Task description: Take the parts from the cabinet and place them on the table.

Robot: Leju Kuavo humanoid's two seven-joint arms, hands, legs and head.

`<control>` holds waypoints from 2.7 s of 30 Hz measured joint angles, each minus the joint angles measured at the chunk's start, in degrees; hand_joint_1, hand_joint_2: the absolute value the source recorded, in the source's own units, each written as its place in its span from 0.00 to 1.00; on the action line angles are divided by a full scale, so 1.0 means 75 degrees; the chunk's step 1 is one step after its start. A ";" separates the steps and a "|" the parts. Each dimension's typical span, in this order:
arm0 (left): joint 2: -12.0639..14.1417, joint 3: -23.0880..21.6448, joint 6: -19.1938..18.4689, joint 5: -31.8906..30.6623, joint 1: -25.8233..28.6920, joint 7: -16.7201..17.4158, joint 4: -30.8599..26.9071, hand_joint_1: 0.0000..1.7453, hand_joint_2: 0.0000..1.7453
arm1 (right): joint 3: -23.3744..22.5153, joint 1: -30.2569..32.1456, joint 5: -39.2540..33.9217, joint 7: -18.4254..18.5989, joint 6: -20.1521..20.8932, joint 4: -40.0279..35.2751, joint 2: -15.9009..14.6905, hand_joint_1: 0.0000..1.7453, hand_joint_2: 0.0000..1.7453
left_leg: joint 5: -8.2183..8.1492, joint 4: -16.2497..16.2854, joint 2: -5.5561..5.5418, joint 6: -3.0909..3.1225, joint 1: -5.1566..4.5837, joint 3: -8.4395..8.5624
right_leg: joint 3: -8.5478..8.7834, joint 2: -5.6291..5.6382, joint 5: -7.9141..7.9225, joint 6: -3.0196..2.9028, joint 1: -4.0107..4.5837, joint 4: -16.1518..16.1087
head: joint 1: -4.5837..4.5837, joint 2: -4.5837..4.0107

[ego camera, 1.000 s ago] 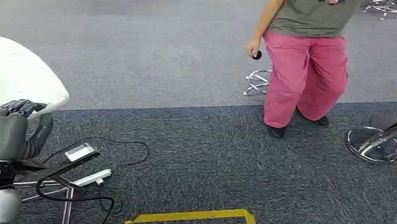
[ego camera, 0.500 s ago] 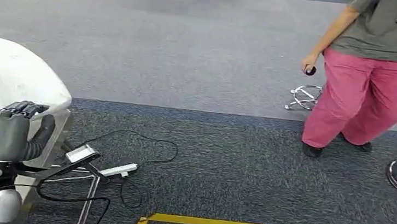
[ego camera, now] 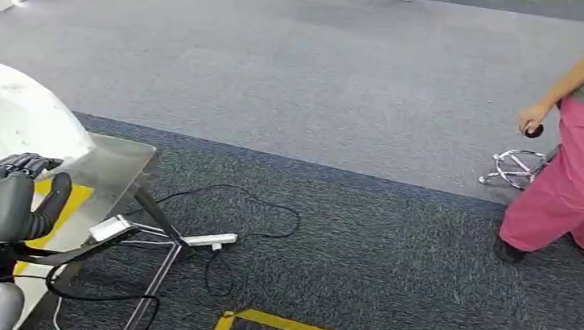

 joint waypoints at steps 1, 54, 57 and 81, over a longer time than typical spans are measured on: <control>0.0000 0.0000 0.0006 0.0000 -0.0020 -0.0003 0.0000 1.00 1.00 | 0.0006 -0.0001 -0.0003 0.0000 -0.0003 -0.0006 0.0000 0.00 0.00 | -0.0117 -0.0276 0.0436 0.0056 -0.0115 0.0132 | 0.0013 -0.0078 -0.0047 0.0053 0.0066 0.0027 | 0.0003 0.0000; 0.0064 -0.0096 -0.0052 -0.0064 -0.0157 0.0079 0.0018 1.00 1.00 | 0.0082 0.0033 -0.0012 -0.0061 0.0216 -0.0148 0.0000 0.00 0.00 | -0.0553 0.0549 -0.0723 -0.0071 -0.0004 -0.0454 | -0.0155 0.0804 0.0047 0.0061 -0.0180 0.0060 | -0.0020 0.0000; 0.0064 -0.0114 -0.0058 -0.0064 -0.0152 0.0082 0.0064 1.00 1.00 | 0.0076 0.0056 -0.0009 -0.0055 0.0216 -0.0149 0.0000 0.00 0.00 | -0.1103 0.2032 -0.0535 -0.0147 0.0048 -0.1129 | -0.0151 0.0440 0.0013 0.0032 -0.0153 0.0063 | -0.0020 0.0000; 0.0061 -0.0154 -0.0087 -0.0093 -0.0118 0.0128 0.0126 1.00 1.00 | 0.0093 0.0076 -0.0012 -0.0047 0.0248 -0.0216 -0.0003 0.00 0.00 | -0.0036 -0.0298 -0.1553 -0.0004 0.0108 -0.0026 | -0.0278 0.1338 0.0019 0.0193 -0.0134 0.0208 | 0.0079 0.0000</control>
